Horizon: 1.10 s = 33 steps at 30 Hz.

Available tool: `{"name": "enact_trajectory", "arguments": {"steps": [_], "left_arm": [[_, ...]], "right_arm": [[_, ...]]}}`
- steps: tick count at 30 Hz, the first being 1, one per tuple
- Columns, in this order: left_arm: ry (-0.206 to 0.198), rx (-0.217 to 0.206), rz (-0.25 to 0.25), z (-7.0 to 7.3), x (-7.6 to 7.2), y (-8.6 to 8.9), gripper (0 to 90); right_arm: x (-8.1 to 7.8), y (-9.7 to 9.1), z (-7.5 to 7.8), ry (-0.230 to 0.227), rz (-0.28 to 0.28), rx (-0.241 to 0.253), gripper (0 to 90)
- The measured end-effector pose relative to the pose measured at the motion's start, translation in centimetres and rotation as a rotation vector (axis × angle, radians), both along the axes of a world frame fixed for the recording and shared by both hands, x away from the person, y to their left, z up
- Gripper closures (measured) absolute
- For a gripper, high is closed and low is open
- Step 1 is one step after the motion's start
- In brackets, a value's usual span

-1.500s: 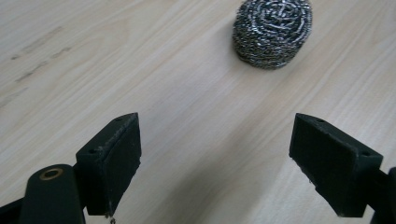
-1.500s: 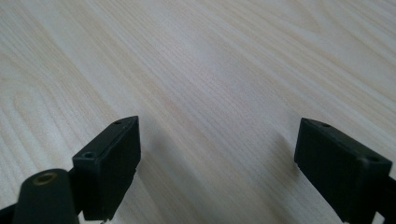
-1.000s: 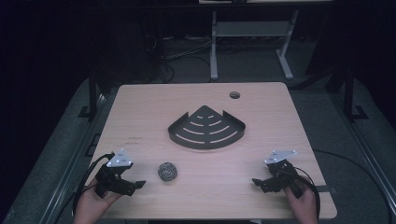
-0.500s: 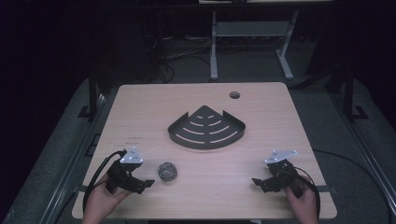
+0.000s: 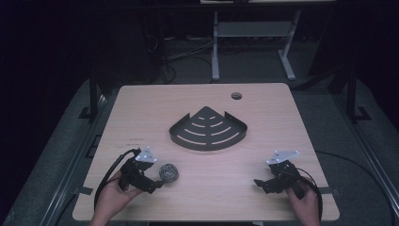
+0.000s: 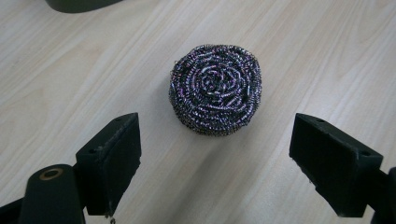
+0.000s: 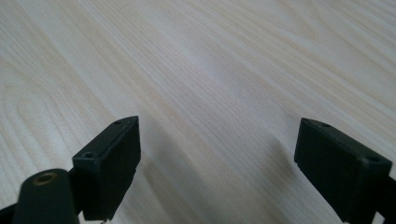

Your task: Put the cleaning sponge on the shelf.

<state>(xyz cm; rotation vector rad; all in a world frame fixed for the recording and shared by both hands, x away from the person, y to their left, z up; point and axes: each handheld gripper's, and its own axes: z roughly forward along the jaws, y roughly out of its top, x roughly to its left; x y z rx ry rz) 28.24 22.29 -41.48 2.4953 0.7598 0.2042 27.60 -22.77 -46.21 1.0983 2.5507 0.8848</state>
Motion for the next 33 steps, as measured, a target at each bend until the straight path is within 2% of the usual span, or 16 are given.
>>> {"name": "enact_trajectory", "arguments": {"steps": [4, 5, 9, 17, 33], "left_arm": [[0.002, 0.006, -0.008, 0.0, 0.3, -0.5, 16.1], [0.000, -0.006, -0.004, 0.1, 0.5, -0.8, 16.1], [0.000, 0.005, -0.011, 0.1, 0.7, -1.1, 16.1], [0.022, 0.004, -0.013, -0.4, 1.4, -2.0, 16.1], [0.056, 0.069, -0.023, -1.1, 2.1, -3.3, 20.0]], "right_arm": [[0.0, -0.1, 0.0, -0.008, 0.004, 0.001, 14.1], [-0.1, -0.1, 0.0, -0.009, 0.007, 0.003, 14.1], [-0.1, -0.1, 0.0, -0.012, 0.004, 0.006, 14.0], [-0.1, -0.2, 0.1, -0.014, 0.001, 0.004, 14.0], [-0.1, -0.2, 0.1, -0.012, 0.005, 0.008, 14.0]]}}
